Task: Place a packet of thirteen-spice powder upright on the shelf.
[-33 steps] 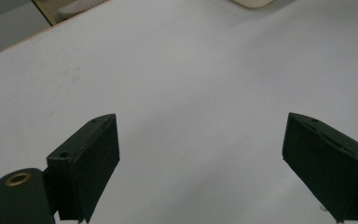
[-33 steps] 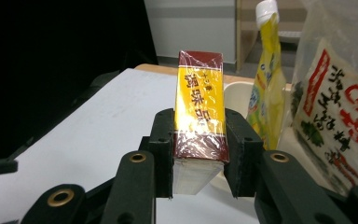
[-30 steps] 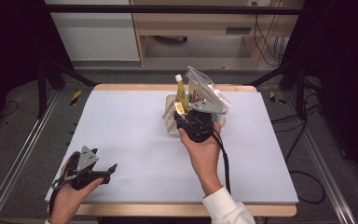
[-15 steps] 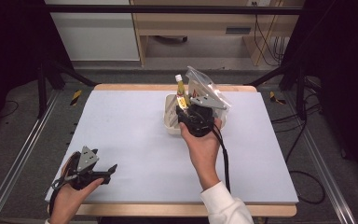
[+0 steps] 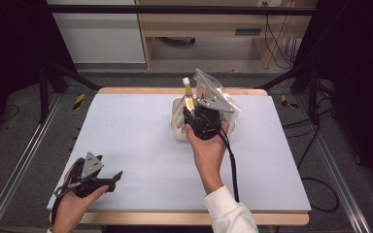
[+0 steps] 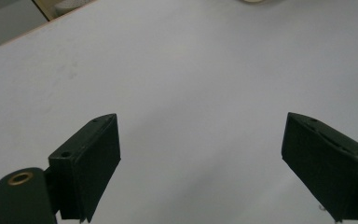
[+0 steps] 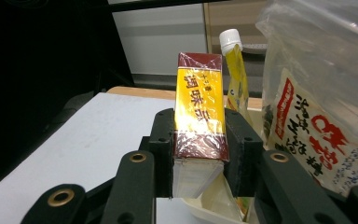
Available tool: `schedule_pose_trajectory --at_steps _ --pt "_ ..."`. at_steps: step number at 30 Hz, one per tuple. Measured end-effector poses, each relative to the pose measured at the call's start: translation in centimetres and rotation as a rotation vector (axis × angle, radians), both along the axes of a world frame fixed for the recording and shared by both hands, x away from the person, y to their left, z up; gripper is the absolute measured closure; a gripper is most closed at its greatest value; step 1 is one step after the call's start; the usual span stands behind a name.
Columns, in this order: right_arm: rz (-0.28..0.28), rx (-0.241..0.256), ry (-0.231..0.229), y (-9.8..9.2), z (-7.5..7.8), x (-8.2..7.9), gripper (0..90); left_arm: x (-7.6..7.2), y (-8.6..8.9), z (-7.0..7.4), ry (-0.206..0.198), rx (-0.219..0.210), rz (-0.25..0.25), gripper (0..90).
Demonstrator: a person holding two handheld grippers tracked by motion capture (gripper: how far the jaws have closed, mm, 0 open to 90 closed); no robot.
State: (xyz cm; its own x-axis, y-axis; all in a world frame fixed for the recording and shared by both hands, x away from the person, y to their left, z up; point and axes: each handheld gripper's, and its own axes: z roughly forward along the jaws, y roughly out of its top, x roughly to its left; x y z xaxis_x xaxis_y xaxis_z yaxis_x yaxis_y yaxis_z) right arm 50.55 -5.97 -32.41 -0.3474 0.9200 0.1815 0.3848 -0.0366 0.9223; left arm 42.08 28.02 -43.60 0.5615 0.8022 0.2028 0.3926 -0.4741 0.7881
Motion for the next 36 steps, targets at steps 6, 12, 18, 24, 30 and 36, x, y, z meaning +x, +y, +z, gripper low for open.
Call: schedule_pose_trajectory --at_steps 6,12,18,24,30,36 --pt "-0.027 -0.006 -0.011 0.6 -0.3 0.3 68.0 0.0 0.0 0.0 -0.002 0.002 -0.004 11.5" --pt "-0.046 -0.008 -0.015 1.0 -0.8 0.5 67.9 0.0 0.0 0.1 -0.002 0.004 -0.008 11.6" --pt "-0.056 0.004 -0.017 1.3 -1.6 1.0 68.0 0.0 -0.1 0.1 0.0 0.006 -0.011 11.6" --pt "-0.08 0.031 -0.035 1.3 -2.5 1.5 68.0 0.0 -0.1 0.0 0.004 -0.002 -0.007 11.6" --pt "-0.099 0.058 -0.047 1.2 -3.2 2.0 68.0 0.1 -0.2 -0.1 0.009 0.0 -0.008 11.6" --pt "-0.107 0.074 -0.039 1.5 -3.8 2.6 68.0 0.1 -0.3 -0.2 0.012 0.001 -0.011 11.6"
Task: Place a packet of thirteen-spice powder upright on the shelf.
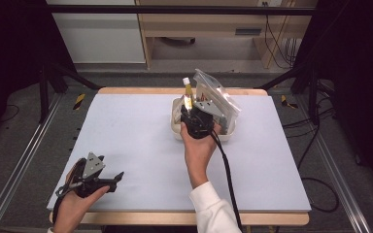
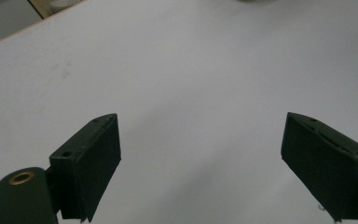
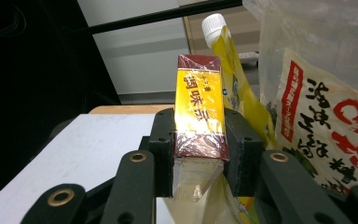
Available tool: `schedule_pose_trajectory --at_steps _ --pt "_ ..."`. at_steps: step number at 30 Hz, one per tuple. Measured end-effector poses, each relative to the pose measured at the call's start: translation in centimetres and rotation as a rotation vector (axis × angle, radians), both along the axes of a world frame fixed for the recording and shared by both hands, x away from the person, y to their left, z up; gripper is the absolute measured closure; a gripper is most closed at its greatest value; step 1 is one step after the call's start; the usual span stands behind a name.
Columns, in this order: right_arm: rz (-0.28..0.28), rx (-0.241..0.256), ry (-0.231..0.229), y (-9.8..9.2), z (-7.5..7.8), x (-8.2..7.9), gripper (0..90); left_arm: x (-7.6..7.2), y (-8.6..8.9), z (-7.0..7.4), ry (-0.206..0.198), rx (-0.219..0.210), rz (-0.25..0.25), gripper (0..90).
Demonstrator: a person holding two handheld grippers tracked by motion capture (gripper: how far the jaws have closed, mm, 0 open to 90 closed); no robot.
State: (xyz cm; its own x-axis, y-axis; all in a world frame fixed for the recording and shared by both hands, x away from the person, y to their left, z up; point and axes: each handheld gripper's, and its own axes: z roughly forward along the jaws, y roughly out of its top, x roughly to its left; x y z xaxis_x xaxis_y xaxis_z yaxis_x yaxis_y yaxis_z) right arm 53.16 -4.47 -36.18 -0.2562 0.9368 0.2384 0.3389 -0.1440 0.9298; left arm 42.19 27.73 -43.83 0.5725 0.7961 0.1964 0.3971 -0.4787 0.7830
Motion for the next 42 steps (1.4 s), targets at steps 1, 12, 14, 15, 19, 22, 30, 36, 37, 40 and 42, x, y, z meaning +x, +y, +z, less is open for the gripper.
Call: schedule_pose_trajectory --at_steps 1,12,14,15,19,22,30,36,37,40,42 --pt "0.0 0.001 0.004 0.1 -0.1 0.1 67.9 0.0 0.0 0.0 0.0 0.0 0.0 11.6" --pt "-0.034 -0.011 0.023 0.9 -1.5 1.0 67.9 0.0 -0.4 -0.1 0.01 0.022 -0.019 11.6" --pt "-0.038 -0.014 0.031 1.1 -1.8 1.1 67.9 0.0 -0.5 -0.1 0.006 0.019 -0.021 11.6" --pt "-0.042 -0.016 0.037 1.1 -1.9 1.2 67.8 0.0 -0.5 -0.1 0.006 0.019 -0.021 11.6" --pt "-0.044 -0.028 0.044 1.4 -2.4 1.4 67.7 0.0 -0.5 -0.1 0.005 0.02 -0.023 11.6" --pt "-0.043 -0.029 0.045 1.4 -2.5 1.5 67.6 0.0 -0.5 -0.1 0.008 0.024 -0.02 11.5" --pt "-0.024 -0.028 0.045 1.4 -2.8 1.7 67.1 0.0 -0.5 -0.1 0.005 0.022 -0.019 11.5" --pt "-0.019 -0.044 0.049 1.6 -3.1 1.9 66.5 0.0 -0.5 -0.1 0.005 0.025 -0.02 11.5" --pt "-0.02 -0.046 0.048 1.6 -3.1 1.9 66.4 0.0 -0.5 -0.1 0.005 0.025 -0.02 11.5" --pt "-0.019 -0.06 0.045 1.8 -3.2 1.9 66.1 0.0 -0.5 -0.1 0.005 0.024 -0.018 11.5" --pt "-0.017 -0.067 0.043 1.9 -3.3 1.9 65.9 0.0 -0.5 -0.1 0.005 0.025 -0.018 11.5"
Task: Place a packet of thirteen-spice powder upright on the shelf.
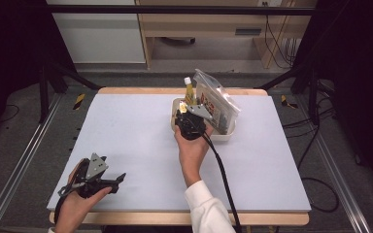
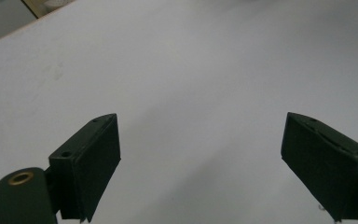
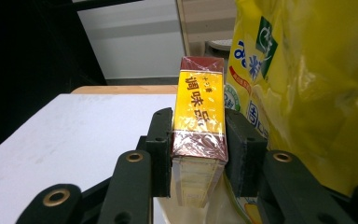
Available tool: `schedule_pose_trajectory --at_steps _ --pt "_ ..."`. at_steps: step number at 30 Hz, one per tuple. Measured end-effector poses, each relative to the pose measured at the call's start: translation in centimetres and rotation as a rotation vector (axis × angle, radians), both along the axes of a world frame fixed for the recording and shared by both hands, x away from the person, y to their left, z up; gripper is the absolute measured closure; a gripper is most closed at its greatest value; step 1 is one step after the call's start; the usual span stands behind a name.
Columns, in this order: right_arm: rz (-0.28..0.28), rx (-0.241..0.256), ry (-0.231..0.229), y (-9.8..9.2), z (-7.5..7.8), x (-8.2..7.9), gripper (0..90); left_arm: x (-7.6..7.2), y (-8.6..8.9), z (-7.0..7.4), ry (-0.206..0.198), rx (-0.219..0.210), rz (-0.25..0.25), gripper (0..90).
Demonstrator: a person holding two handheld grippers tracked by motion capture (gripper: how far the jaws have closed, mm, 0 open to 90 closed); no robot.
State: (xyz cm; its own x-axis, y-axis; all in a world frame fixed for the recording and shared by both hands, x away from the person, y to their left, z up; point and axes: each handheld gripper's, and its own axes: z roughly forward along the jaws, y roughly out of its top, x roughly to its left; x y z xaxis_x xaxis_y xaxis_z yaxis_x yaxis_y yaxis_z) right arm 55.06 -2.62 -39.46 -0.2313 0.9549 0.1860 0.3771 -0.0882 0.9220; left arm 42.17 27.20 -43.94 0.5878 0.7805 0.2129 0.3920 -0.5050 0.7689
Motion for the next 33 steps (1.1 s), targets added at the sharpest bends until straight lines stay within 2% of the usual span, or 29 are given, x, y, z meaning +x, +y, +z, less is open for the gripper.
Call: schedule_pose_trajectory --at_steps 11,20,33 --pt "0.012 -0.02 -0.001 0.0 -0.14 0.06 61.1 0.01 0.04 0.06 0.0 0.003 -0.003 11.5" --pt "0.049 0.009 -0.006 -0.14 0.0 -0.02 54.3 0.0 0.07 0.09 -0.001 0.006 -0.004 11.4" --pt "0.085 0.002 -0.007 0.0 0.17 -0.42 50.5 0.03 0.1 0.13 -0.004 0.007 -0.004 11.2"
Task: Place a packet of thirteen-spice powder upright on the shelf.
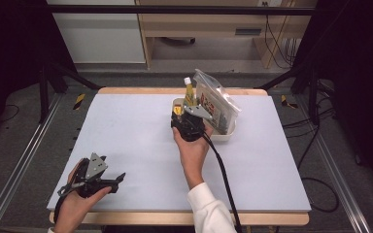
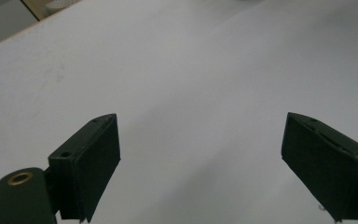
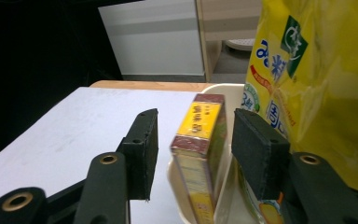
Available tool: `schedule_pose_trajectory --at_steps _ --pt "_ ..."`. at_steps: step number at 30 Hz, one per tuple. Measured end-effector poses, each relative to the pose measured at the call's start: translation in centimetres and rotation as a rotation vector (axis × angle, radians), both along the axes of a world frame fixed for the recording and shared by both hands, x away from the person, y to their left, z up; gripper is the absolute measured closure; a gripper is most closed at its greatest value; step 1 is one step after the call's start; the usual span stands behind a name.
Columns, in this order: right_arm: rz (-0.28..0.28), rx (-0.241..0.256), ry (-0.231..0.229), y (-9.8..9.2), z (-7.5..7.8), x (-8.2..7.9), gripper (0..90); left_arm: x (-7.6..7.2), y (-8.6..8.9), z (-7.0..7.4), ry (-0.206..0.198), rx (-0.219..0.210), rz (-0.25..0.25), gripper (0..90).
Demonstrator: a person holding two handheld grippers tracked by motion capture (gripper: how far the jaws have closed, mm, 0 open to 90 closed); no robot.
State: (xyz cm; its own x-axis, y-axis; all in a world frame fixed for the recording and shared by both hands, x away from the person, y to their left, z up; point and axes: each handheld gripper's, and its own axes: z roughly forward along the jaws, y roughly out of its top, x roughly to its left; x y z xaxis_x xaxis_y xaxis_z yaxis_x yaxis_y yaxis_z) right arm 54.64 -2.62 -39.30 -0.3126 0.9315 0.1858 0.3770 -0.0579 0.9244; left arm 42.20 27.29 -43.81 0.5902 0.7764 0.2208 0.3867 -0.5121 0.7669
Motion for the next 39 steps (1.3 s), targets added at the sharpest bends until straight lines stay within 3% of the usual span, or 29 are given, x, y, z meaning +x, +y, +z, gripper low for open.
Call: schedule_pose_trajectory --at_steps 12,24,29,37,39 --pt "0.059 -0.015 -0.004 0.4 0.9 -1.6 44.0 0.0 0.0 0.1 -0.001 0.001 -0.001 11.1" --pt "0.128 -0.106 -0.038 -0.2 2.7 -4.3 36.5 0.1 0.0 0.2 -0.01 -0.005 0.009 8.6" --pt "0.159 -0.178 -0.052 -0.3 2.9 -5.3 30.0 0.1 0.1 0.2 -0.009 -0.001 0.009 8.4" --pt "0.213 -0.204 -0.055 -1.2 2.7 -6.4 19.2 0.0 0.0 0.1 -0.01 -0.013 0.013 7.3" --pt "0.216 -0.232 -0.06 -1.5 2.6 -6.6 15.5 0.0 0.1 0.2 -0.016 -0.016 0.01 6.5"
